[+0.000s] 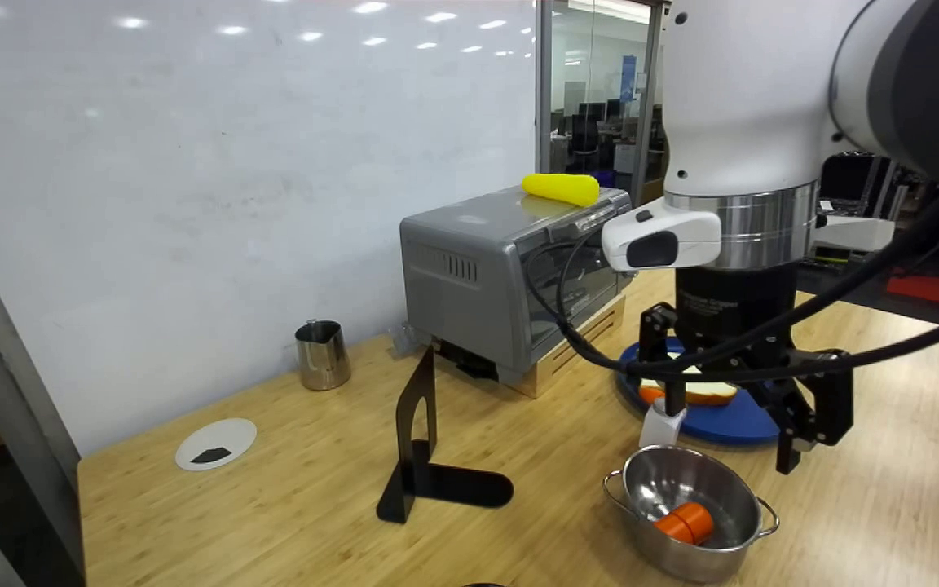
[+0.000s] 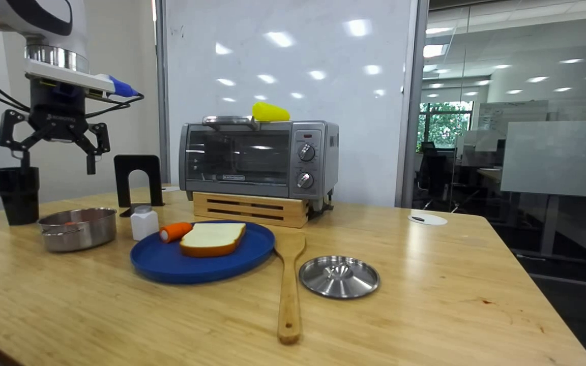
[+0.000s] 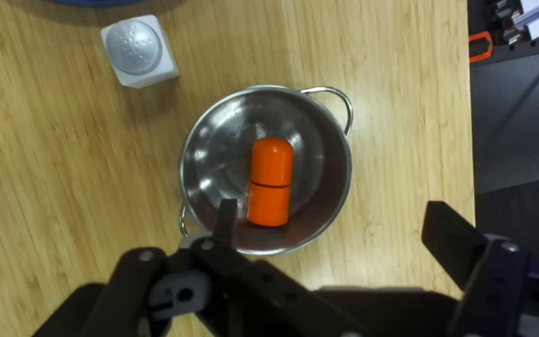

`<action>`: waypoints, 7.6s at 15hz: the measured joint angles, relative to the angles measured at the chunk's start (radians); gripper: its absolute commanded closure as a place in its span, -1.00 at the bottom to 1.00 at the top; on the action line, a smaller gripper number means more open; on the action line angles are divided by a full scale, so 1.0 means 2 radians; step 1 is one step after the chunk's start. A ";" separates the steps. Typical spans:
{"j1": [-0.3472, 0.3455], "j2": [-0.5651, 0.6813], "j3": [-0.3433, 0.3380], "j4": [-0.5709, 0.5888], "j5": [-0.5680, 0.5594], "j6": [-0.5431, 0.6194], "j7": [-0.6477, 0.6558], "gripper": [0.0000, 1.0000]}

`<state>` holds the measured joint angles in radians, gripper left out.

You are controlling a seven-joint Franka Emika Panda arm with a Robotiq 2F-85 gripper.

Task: Pick up the lid from the pot and put it on the table, then pick up the orange object from the pot and put it on the table, then pick up the lid and put it back on the pot

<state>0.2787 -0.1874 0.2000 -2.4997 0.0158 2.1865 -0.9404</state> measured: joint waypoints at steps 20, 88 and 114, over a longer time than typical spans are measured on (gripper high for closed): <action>-0.003 0.078 0.000 0.000 -0.008 0.073 0.019 -0.50; -0.127 -0.145 -0.187 -0.073 -0.069 0.048 0.135 0.74; -0.167 0.063 -0.223 -0.064 0.137 0.205 0.248 0.74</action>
<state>-0.0558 -0.0610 -0.2454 -2.6281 0.2891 2.5972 -0.4443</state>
